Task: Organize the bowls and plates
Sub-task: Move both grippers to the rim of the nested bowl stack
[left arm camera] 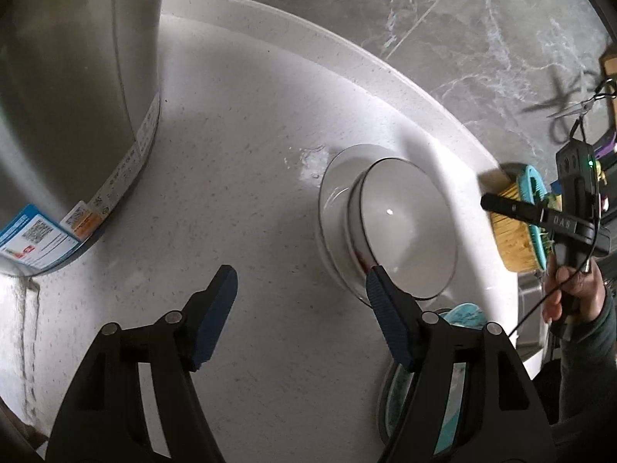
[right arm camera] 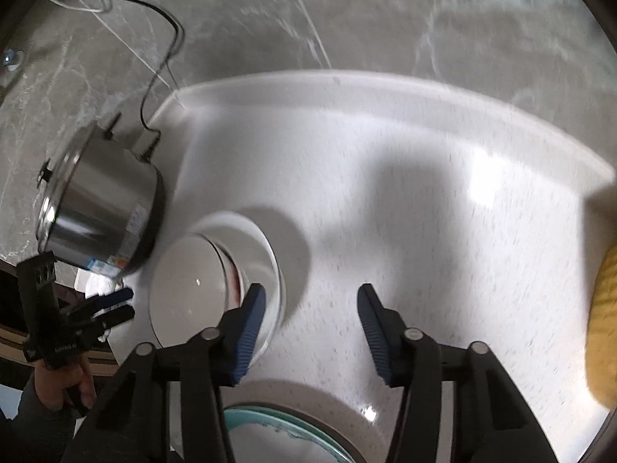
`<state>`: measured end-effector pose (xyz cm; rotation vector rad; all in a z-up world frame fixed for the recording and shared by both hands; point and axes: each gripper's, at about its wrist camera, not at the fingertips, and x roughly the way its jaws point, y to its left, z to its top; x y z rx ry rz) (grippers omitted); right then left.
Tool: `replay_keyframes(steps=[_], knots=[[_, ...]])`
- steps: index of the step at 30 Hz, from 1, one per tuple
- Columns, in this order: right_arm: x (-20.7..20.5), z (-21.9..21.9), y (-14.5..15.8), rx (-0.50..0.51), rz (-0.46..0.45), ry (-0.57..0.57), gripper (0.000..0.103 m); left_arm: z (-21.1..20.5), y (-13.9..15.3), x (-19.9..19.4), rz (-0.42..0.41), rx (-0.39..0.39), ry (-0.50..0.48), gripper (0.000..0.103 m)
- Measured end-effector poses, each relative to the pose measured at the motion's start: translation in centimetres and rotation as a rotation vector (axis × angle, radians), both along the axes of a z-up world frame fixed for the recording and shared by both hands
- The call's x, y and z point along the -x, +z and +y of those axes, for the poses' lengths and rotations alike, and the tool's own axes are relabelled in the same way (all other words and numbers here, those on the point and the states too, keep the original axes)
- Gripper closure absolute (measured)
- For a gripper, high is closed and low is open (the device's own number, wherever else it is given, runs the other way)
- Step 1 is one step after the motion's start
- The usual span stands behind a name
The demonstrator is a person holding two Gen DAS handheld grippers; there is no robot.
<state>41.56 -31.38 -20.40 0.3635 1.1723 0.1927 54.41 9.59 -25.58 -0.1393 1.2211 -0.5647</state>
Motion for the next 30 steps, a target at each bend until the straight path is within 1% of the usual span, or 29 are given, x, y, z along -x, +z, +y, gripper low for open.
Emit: replay_keyframes(steps=[1, 5, 7, 9, 13, 15, 26, 30], knots=[[0.1, 0.1, -0.4, -0.003, 0.014, 0.002, 0.054, 0.0, -0.4, -0.2, 0.011, 0.0, 0.001, 0.037], [0.1, 0.8, -1.4, -0.002, 0.037, 0.017, 0.054, -0.2, -1.1, -0.5, 0.028, -0.02, 0.001, 0.037], [-0.1, 1.1, -1.7, 0.005, 0.047, 0.023, 0.054, -0.8, -1.5, -1.1, 0.047, -0.016, -0.004, 0.037], [-0.3, 1.4, -2.1, 0.008, 0.059, 0.029, 0.054, -1.6, -2.1, -1.7, 0.06, -0.032, -0.004, 0.037], [-0.7, 1.8, -2.3, 0.003, 0.065, 0.036, 0.054, -1.8, -3.2, -2.3, 0.084, -0.049, 0.014, 0.037], [-0.7, 1.9, -2.5, 0.002, 0.069, 0.041, 0.054, -1.8, -3.6, -2.5, 0.091, -0.04, 0.015, 0.037], [-1.0, 2.3, -3.0, 0.011, 0.083, 0.056, 0.054, -3.2, -3.9, -3.7, 0.107, -0.049, 0.003, 0.035], [-1.3, 2.5, -3.6, 0.011, 0.101, 0.051, 0.054, -3.2, -4.4, -4.3, 0.139, -0.039, 0.016, 0.035]])
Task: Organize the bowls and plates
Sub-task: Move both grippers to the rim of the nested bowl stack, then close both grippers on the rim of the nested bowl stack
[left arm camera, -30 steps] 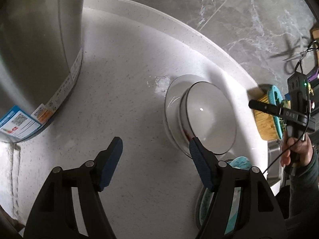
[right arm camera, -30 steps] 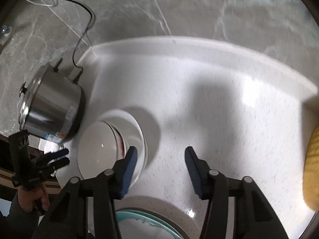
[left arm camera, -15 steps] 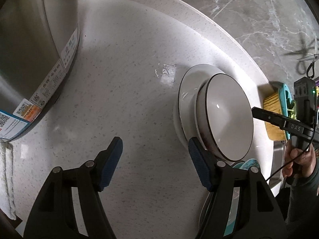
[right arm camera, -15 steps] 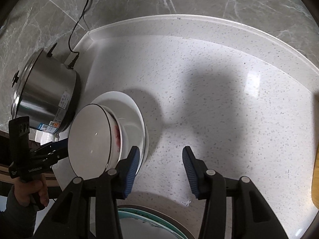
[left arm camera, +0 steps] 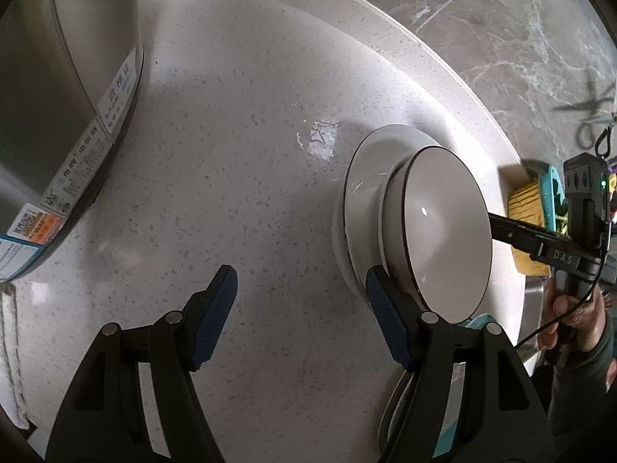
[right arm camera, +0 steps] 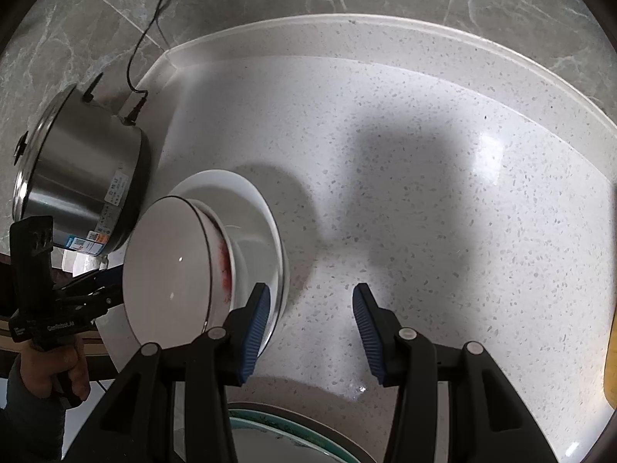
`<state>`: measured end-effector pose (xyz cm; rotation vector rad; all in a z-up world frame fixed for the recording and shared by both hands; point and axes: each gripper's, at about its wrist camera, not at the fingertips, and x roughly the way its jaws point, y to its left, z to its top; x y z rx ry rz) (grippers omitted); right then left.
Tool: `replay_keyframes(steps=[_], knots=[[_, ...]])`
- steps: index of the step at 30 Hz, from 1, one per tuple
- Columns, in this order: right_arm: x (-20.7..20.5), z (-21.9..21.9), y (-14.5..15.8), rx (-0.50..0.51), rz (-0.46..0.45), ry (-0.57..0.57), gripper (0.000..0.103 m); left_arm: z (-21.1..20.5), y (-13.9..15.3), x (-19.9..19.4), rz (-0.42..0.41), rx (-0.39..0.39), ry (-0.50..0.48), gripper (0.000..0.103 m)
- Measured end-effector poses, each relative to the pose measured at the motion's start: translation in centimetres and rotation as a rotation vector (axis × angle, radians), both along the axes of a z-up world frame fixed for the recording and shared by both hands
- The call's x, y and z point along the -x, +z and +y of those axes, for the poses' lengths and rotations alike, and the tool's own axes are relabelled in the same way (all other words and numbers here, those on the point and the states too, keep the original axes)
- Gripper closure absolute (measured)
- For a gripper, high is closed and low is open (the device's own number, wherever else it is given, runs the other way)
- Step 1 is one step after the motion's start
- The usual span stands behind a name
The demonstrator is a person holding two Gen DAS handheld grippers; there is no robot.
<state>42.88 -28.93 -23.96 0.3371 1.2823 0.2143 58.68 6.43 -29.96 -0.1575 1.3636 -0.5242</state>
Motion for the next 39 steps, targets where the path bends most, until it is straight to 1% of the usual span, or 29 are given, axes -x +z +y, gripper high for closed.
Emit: replay_keyframes(steps=[6, 12, 14, 16, 19, 20, 22, 24, 29, 34, 39], knots=[[-0.4, 0.3, -0.4, -0.004, 0.01, 0.015, 0.054, -1.0, -0.8, -0.8, 0.013, -0.029, -0.002, 0.036], [-0.5, 0.4, -0.7, -0.009, 0.018, 0.024, 0.054, -1.1, -1.6, -1.0, 0.019, -0.022, 0.014, 0.036], [-0.6, 0.5, -1.0, -0.009, 0.023, 0.031, 0.054, -1.3, -1.6, -1.0, 0.013, -0.018, 0.013, 0.041], [-0.6, 0.7, -1.1, -0.007, 0.024, 0.038, 0.054, -1.6, -1.7, -1.0, 0.004, -0.009, 0.004, 0.049], [-0.8, 0.7, -1.2, -0.009, 0.021, 0.034, 0.056, -2.2, -1.6, -0.9, -0.005, 0.0, -0.007, 0.056], [-0.9, 0.7, -1.2, -0.009, 0.02, 0.036, 0.057, -2.3, -1.6, -0.9, -0.006, 0.002, -0.01, 0.058], [-1.2, 0.7, -1.3, -0.007, 0.02, 0.037, 0.059, -2.7, -1.6, -0.8, -0.004, 0.016, -0.017, 0.067], [-1.5, 0.7, -1.3, -0.006, 0.021, 0.043, 0.062, -2.9, -1.5, -0.8, -0.002, 0.023, -0.021, 0.07], [-1.4, 0.9, -1.5, 0.0, 0.035, 0.051, 0.062, -3.1, -2.0, -0.8, 0.02, 0.061, -0.009, 0.07], [-1.2, 1.1, -1.5, 0.008, 0.059, 0.057, 0.062, -3.3, -2.0, -0.8, 0.01, 0.05, -0.019, 0.07], [-1.7, 1.1, -2.0, -0.023, 0.076, 0.068, 0.062, -3.3, -2.2, -1.0, 0.016, 0.043, -0.034, 0.07]])
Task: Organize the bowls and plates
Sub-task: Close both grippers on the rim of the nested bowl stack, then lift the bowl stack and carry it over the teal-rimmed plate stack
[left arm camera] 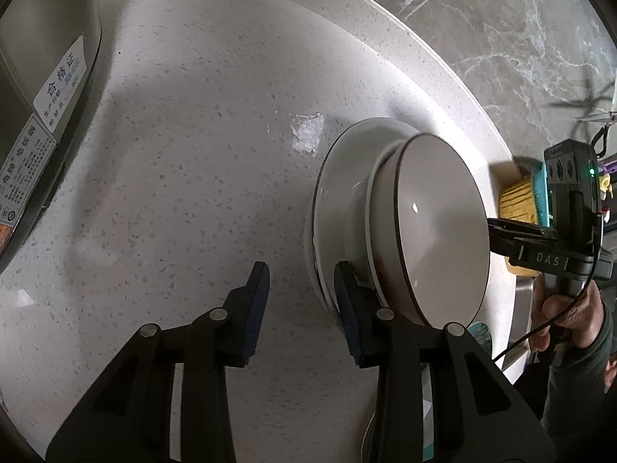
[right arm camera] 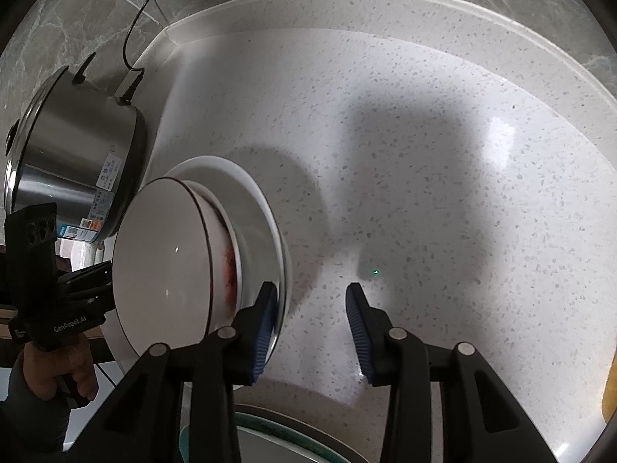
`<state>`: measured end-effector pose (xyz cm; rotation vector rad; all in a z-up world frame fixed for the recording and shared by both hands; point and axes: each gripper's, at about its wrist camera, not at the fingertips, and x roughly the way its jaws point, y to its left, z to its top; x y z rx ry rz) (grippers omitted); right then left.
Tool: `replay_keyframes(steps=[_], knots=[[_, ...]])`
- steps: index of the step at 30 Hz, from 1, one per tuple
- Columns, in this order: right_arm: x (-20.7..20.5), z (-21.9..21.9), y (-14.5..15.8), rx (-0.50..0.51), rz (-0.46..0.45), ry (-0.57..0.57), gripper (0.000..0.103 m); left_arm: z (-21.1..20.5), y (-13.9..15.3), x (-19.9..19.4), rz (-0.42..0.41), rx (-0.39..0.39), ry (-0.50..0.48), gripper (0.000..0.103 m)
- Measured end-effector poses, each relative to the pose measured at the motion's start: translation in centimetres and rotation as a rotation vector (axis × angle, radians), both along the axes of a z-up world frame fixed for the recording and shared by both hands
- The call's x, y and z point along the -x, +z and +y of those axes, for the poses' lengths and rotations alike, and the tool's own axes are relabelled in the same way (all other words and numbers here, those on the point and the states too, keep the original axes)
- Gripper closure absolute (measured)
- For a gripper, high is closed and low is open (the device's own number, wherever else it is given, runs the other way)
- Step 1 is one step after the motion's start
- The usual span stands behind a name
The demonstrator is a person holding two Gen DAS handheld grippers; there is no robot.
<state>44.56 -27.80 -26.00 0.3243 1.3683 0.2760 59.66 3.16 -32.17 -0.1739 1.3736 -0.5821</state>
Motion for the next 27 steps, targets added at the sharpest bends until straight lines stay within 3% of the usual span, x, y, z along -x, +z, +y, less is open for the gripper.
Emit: replay_keyframes(steps=[2, 3, 6, 16, 19, 27], knots=[[-0.2, 0.6, -1.0, -0.009, 0.028, 0.027, 0.063, -0.3, -0.2, 0.0, 0.002, -0.004, -0.008, 0.07], [-0.1, 0.9, -1.4, -0.024, 0.033, 0.033, 0.068, -0.3, -0.2, 0.1, 0.001, -0.004, -0.006, 0.072], [0.1, 1.2, -1.4, -0.025, 0.002, 0.01, 0.073, -0.6, -0.3, 0.0, 0.004, 0.006, 0.0, 0.073], [-0.3, 0.7, -1.1, -0.044, -0.035, -0.01, 0.077, -1.0, -1.0, -0.2, 0.008, 0.031, 0.005, 0.073], [-0.2, 1.0, -1.1, -0.054, -0.044, 0.009, 0.089, -1.2, -0.8, -0.1, -0.002, 0.028, -0.016, 0.085], [0.0, 1.5, -0.8, -0.022, -0.069, 0.011, 0.092, -2.1, -0.3, 0.0, -0.031, -0.001, -0.038, 0.09]])
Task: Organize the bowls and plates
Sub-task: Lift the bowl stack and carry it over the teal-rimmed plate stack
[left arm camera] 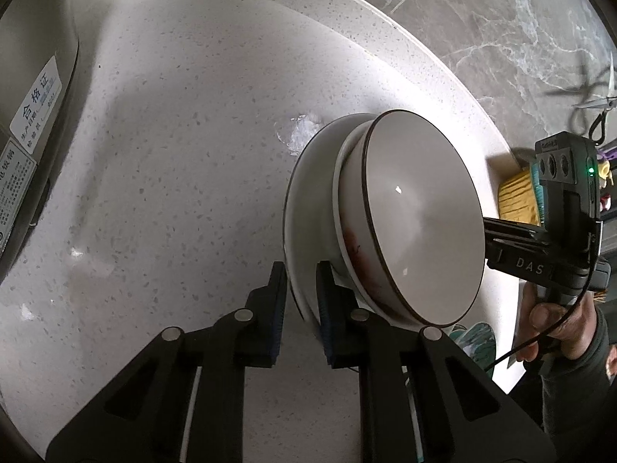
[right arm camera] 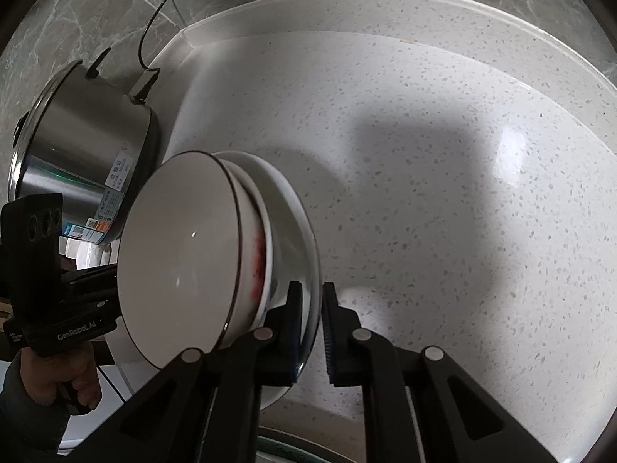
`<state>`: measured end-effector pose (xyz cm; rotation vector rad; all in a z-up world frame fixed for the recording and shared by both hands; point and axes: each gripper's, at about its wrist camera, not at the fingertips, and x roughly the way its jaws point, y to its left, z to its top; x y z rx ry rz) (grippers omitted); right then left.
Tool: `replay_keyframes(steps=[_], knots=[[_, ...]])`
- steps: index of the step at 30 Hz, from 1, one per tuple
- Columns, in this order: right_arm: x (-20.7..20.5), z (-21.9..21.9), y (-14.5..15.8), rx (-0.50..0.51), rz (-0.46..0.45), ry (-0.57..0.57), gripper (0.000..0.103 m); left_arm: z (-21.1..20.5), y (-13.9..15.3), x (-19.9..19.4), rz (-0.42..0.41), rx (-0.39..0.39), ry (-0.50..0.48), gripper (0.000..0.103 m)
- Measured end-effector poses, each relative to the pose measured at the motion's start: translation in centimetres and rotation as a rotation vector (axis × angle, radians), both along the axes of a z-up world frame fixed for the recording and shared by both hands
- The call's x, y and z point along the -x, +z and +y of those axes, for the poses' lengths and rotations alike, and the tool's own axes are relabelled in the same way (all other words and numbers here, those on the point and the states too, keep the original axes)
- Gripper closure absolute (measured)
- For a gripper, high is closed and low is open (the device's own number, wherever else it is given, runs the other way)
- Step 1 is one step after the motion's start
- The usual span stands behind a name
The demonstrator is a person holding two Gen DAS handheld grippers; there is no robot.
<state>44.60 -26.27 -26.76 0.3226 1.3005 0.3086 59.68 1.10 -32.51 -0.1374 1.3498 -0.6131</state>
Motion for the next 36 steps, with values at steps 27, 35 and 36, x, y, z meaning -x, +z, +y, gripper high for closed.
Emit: replay_keyframes(steps=[27, 35, 36], knots=[[1.1, -0.3, 2.0, 0.036, -0.056, -0.047, 0.092, -1.4, 2.5, 0.8, -0.082, -0.032, -0.043, 0.092], [2.9, -0.9, 4.3, 0.044, -0.092, -0.092, 0.092, -2.1, 5.6, 1.8, -0.131, -0.027, -0.094, 0.092], [3.1, -0.9, 4.5, 0.045, -0.096, -0.1, 0.092, -2.1, 5.9, 2.0, -0.137, -0.025, -0.102, 0.092]])
